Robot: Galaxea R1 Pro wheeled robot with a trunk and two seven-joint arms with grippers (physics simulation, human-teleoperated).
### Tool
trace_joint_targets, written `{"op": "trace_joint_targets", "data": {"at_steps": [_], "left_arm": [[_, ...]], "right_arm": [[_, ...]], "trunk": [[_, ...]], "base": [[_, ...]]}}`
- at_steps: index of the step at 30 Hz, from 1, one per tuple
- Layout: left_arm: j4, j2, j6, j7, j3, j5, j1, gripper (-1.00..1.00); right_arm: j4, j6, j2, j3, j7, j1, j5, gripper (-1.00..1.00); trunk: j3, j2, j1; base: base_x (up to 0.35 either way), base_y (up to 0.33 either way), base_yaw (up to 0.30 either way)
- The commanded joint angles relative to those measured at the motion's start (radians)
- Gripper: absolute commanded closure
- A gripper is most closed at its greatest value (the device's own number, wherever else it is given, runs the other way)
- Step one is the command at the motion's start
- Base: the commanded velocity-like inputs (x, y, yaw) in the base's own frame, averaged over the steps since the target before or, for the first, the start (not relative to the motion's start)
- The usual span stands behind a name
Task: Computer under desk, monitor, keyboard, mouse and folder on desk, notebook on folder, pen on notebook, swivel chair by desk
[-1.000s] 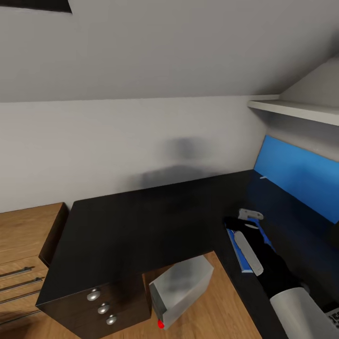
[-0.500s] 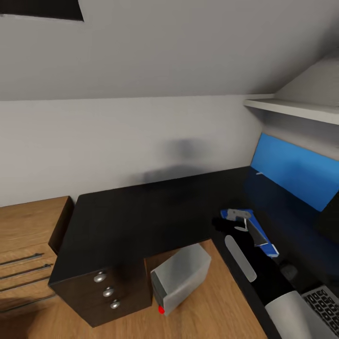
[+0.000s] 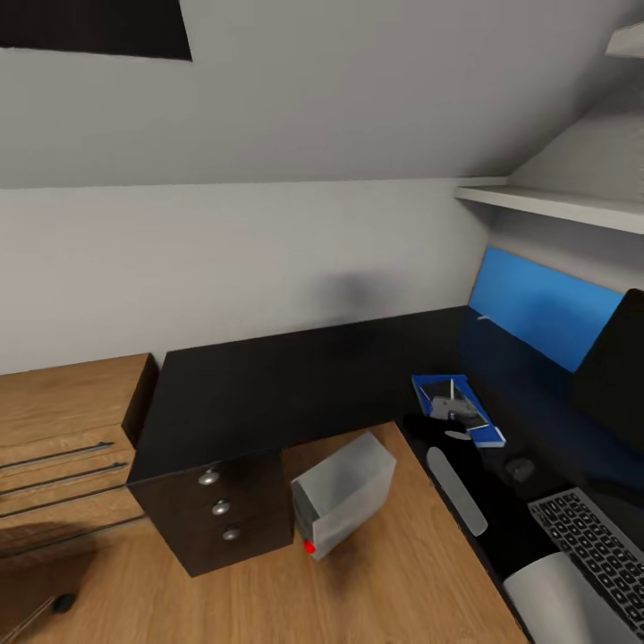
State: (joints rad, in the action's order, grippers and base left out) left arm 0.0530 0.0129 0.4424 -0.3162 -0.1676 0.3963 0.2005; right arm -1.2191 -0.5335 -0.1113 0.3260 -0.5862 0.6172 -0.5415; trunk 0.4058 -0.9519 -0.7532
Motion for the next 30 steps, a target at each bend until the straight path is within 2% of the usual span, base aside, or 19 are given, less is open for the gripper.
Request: {"op": "trace_joint_targets", "data": {"at_steps": [1, 2, 6, 10, 14, 15, 16, 20, 24, 26, 29, 30], "left_arm": [[0.001, 0.001, 0.0, -0.005, -0.009, 0.007, 0.0, -1.0], [0.002, 0.003, -0.001, -0.005, -0.009, 0.007, 0.0, -1.0], [0.005, 0.005, -0.003, -0.004, -0.01, 0.01, 0.0, -1.0], [0.005, 0.005, -0.001, -0.004, -0.01, 0.01, 0.0, -1.0], [0.006, 0.005, 0.001, -0.004, -0.01, 0.01, 0.0, -1.0], [0.008, 0.005, 0.002, -0.004, -0.01, 0.01, 0.0, -1.0], [0.009, 0.005, 0.002, -0.004, -0.01, 0.01, 0.0, -1.0], [0.013, 0.005, 0.002, -0.004, -0.01, 0.01, 0.0, -1.0], [0.014, 0.004, 0.002, -0.004, -0.01, 0.01, 0.0, -1.0], [0.014, 0.004, 0.002, -0.004, -0.01, 0.01, 0.0, -1.0], [0.015, 0.003, 0.002, -0.004, -0.01, 0.009, 0.0, -1.0], [0.015, 0.003, 0.002, -0.004, -0.01, 0.009, 0.0, -1.0]], "right_arm": [[-0.001, -0.001, -0.001, 0.004, -0.01, 0.001, -0.008, -1.0], [0.0, -0.001, -0.001, 0.005, -0.009, 0.001, -0.008, -1.0], [0.003, 0.003, 0.028, 0.056, -0.012, -0.007, -0.003, -1.0], [0.018, 0.014, 0.052, 0.116, -0.028, -0.013, 0.0, -1.0], [0.032, 0.028, 0.07, 0.152, -0.049, -0.017, 0.0, -1.0], [0.06, 0.053, 0.084, 0.185, -0.066, -0.029, 0.001, -1.0], [0.071, 0.063, 0.087, 0.194, -0.069, -0.032, 0.001, -1.0], [0.176, 0.184, 0.096, 0.273, -0.079, -0.046, 0.001, -1.0], [0.267, 0.273, 0.1, 0.325, -0.08, -0.054, 0.0, -1.0], [0.406, 0.392, 0.109, 0.366, -0.079, -0.073, 0.0, -1.0], [0.504, 0.482, 0.123, 0.385, -0.079, -0.081, 0.001, -1.0], [0.574, 0.542, 0.134, 0.395, -0.079, -0.085, 0.001, -1.0]], "trunk": [[0.0, -0.001, 0.001], [-0.001, -0.001, 0.001], [-0.005, -0.001, 0.001], [-0.01, -0.001, 0.001], [-0.016, -0.001, 0.001], [-0.017, -0.001, 0.001], [-0.018, -0.001, 0.001], [-0.024, -0.001, 0.001], [-0.029, -0.001, 0.001], [-0.032, -0.001, 0.001], [-0.036, -0.001, 0.001], [-0.038, -0.001, 0.001]], "base": [[-0.336, 0.0, 0.093], [-0.335, 0.0, 0.106], [-0.28, 0.0, 0.143], [-0.11, 0.0, 0.153], [-0.037, 0.0, 0.156], [-0.011, 0.0, 0.157], [-0.008, 0.0, 0.157], [-0.003, 0.0, 0.156], [-0.001, 0.0, 0.149], [0.0, 0.0, 0.13], [0.0, 0.0, 0.106], [0.0, 0.0, 0.064]]}}
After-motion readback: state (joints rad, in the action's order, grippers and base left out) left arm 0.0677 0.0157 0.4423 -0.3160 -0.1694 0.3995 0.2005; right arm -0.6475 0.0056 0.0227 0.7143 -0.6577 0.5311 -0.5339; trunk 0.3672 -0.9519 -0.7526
